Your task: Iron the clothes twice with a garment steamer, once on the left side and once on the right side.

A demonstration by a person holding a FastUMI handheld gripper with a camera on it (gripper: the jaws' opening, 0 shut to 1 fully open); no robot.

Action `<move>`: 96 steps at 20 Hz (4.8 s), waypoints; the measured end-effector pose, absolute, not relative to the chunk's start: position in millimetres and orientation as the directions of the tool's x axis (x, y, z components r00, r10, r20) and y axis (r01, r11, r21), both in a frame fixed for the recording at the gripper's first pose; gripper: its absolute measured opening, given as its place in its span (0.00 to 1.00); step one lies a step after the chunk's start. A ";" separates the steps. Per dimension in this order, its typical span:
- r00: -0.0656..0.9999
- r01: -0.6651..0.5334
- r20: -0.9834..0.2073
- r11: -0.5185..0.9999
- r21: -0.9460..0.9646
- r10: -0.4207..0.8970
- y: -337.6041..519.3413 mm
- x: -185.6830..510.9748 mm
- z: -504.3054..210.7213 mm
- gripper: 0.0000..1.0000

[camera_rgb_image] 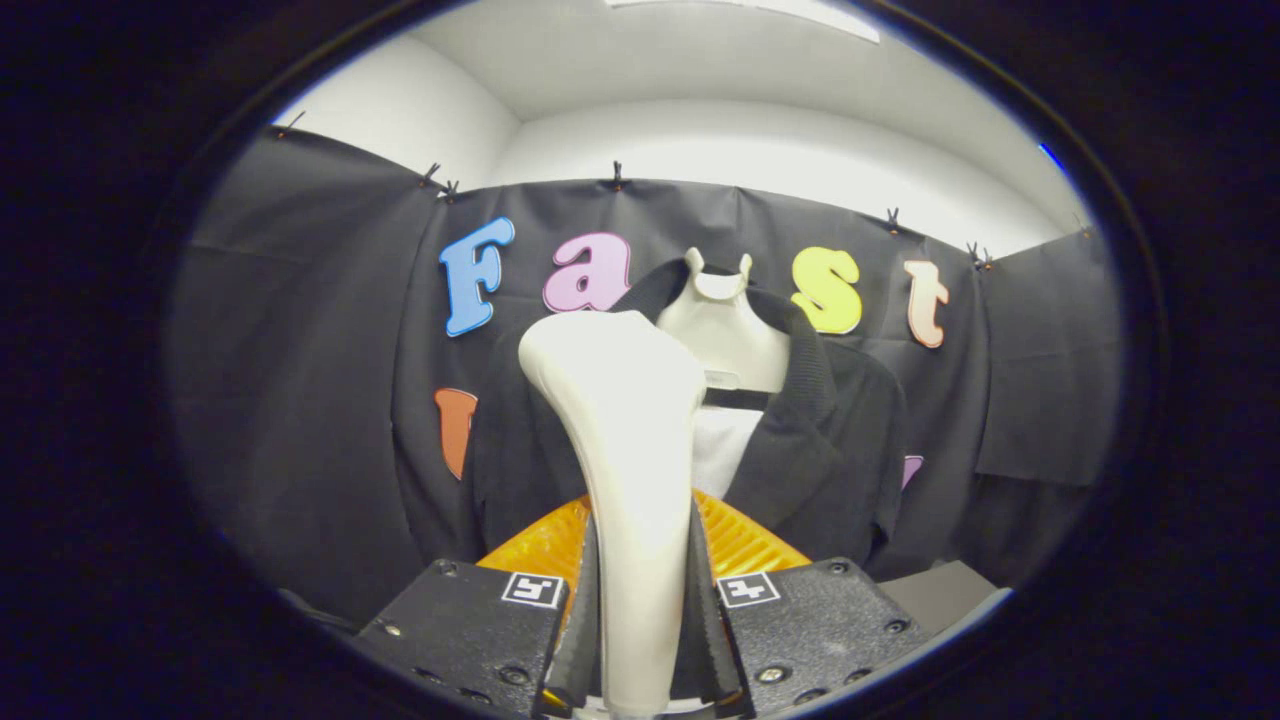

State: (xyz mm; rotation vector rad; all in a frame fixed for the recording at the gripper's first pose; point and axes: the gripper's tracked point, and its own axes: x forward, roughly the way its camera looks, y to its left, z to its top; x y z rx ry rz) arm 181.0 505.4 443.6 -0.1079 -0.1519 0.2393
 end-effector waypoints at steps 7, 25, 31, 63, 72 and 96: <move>0.972 -0.181 0.117 0.968 -0.177 0.203 540.2 210.1 440.0 0.43; 0.986 -0.156 0.022 0.958 -0.240 0.166 533.6 205.9 356.7 0.43; 0.987 -0.160 -0.027 0.950 -0.268 0.159 532.3 203.2 318.3 0.43; 0.929 -0.249 -0.350 0.901 -0.356 0.118 514.8 197.3 55.1 0.43; 0.883 -0.280 -0.456 0.901 -0.330 0.107 508.2 197.0 -26.1 0.43; 0.953 -0.173 -0.248 0.985 0.022 0.173 173.1 62.7 66.3 0.43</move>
